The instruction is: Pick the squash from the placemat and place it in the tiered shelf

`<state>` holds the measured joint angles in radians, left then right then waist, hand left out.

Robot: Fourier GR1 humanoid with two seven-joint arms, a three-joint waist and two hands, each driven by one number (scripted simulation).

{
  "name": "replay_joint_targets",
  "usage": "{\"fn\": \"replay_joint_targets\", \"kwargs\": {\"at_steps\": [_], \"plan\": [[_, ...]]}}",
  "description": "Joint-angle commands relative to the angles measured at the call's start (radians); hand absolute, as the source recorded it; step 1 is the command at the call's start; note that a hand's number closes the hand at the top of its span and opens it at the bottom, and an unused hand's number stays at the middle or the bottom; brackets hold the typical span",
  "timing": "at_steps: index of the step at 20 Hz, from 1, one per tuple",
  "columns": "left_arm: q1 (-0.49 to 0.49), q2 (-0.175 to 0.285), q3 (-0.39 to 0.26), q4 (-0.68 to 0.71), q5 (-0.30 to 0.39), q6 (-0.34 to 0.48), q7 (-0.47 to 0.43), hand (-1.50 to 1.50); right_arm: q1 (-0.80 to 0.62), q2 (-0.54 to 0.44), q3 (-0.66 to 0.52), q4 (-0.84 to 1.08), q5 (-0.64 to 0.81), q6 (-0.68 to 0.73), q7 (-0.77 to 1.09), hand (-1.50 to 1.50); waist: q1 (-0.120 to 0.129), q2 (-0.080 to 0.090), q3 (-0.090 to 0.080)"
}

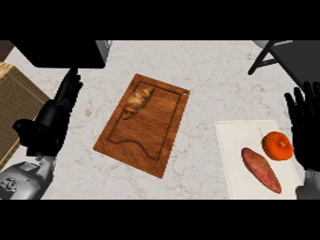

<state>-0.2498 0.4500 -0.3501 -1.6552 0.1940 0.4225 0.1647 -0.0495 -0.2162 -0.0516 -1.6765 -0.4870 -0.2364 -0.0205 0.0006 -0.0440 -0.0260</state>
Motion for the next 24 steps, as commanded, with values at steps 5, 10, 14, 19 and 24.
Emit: {"fn": "replay_joint_targets", "kwargs": {"at_steps": [5, 10, 14, 19, 24], "plan": [[-0.002, 0.007, -0.011, -0.019, 0.027, -0.055, -0.004, 0.0, -0.264, -0.032, 0.167, -0.116, -0.239, 0.491, 0.003, 1.5, 0.133, 0.04, 0.037], [0.016, 0.013, -0.007, 0.0, 0.056, -0.096, -0.015, 0.0, -0.247, -0.358, 0.235, 0.017, -0.046, 0.815, 0.016, -1.5, 0.112, 0.086, 0.029], [0.028, 0.008, -0.008, -0.003, 0.069, -0.103, -0.008, 0.0, -0.254, -0.443, 0.263, 0.078, -0.116, 1.126, -0.074, -1.5, 0.104, 0.083, 0.035], [0.052, 0.035, 0.03, 0.007, 0.087, -0.128, -0.039, 0.0, -0.306, -0.567, 0.172, 0.21, -0.118, 1.46, -0.227, -1.5, 0.081, 0.074, 0.035], [0.075, 0.042, 0.039, -0.004, 0.108, -0.155, -0.049, 0.0, -0.377, -0.634, 0.088, 0.214, -0.053, 1.524, -0.255, -1.5, 0.073, 0.066, 0.037]]}}
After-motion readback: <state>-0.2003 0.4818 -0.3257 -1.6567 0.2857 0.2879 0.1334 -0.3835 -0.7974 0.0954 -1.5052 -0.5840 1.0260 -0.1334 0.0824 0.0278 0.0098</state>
